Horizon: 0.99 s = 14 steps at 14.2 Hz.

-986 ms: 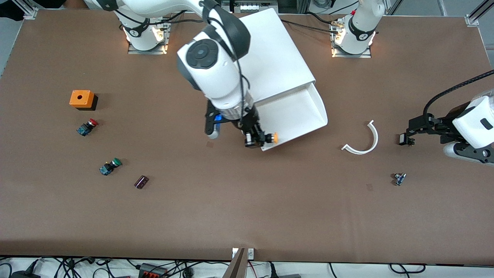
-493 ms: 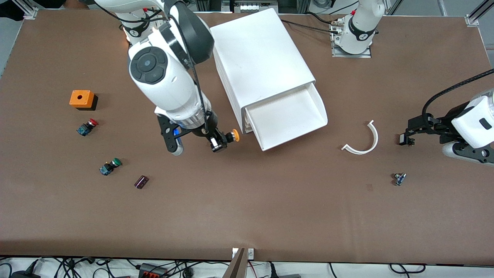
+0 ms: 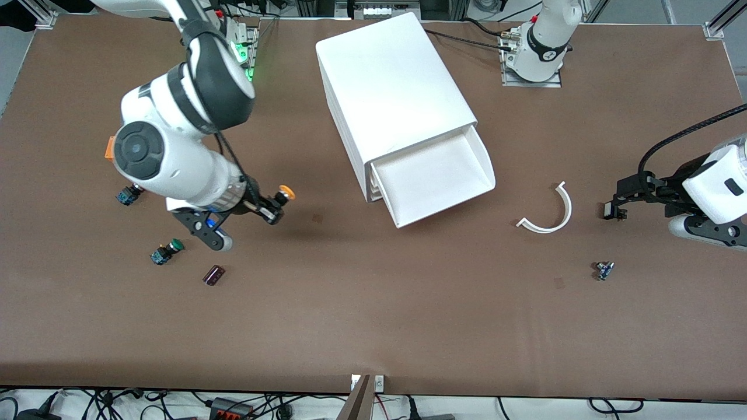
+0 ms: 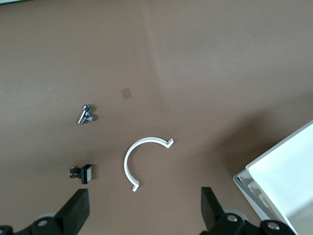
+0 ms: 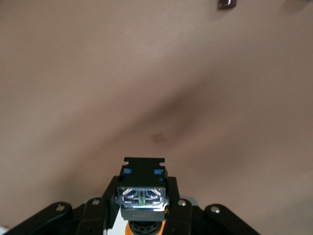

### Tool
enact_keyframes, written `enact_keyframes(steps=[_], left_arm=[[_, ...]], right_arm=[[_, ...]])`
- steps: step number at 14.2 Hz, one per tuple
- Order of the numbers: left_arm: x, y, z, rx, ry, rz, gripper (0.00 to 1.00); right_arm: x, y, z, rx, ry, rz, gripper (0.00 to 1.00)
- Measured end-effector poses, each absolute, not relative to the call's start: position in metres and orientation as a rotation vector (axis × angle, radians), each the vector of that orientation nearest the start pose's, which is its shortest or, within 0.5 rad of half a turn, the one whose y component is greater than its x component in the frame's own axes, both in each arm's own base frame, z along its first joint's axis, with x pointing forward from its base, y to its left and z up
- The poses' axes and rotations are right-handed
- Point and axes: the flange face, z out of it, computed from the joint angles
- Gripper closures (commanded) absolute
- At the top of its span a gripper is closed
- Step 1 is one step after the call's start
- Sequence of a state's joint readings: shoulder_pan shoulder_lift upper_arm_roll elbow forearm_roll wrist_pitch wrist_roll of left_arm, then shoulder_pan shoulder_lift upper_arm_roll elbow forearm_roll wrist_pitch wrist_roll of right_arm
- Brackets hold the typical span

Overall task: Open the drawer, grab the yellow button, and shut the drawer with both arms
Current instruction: 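Lift the orange button out of the drawer with the right gripper, then lower the button to the table while the left gripper pushes the drawer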

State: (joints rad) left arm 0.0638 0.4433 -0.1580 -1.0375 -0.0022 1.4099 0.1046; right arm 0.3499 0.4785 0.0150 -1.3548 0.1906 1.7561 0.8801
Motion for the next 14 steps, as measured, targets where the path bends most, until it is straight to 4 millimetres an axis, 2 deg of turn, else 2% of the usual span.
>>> enact_keyframes(steps=[3,7,9,14], left_arm=[[0.663,-0.035,0.589,-3.197,0.298,0.105,0.0],[0.663,-0.036,0.589,-3.197,0.299,0.105,0.0],[0.663,-0.036,0.589,-3.197,0.299,0.105,0.0],[0.663,-0.036,0.589,-3.2,0.257,0.106,0.0]], right_arm=[[0.64,0.216,0.408,-2.964,0.612,0.344,0.85],[0.638,0.172,0.362,-2.999,0.319,0.391,0.85],[0.633,0.161,0.339,-3.034,0.186,0.386,0.85],[0.618,0.155,0.282,-3.054,-0.19,0.417,0.85]])
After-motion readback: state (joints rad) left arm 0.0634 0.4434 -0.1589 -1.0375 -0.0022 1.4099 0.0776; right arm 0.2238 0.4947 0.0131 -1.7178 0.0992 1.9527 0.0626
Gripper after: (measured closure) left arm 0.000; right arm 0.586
